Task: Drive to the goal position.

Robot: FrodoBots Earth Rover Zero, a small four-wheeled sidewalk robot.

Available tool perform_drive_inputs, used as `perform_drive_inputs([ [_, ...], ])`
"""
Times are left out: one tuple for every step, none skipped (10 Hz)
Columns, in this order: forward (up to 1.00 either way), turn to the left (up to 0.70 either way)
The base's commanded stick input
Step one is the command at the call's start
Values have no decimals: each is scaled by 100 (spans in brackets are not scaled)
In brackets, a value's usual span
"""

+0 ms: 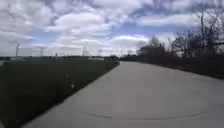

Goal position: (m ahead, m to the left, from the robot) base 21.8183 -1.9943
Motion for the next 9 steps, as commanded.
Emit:
perform_drive_inputs([
  [95, 0],
  [95, 0],
  [95, 0],
  [95, -5],
  [95, -11],
  [95, -17],
  [95, -23],
  [95, -37],
  [95, -32],
])
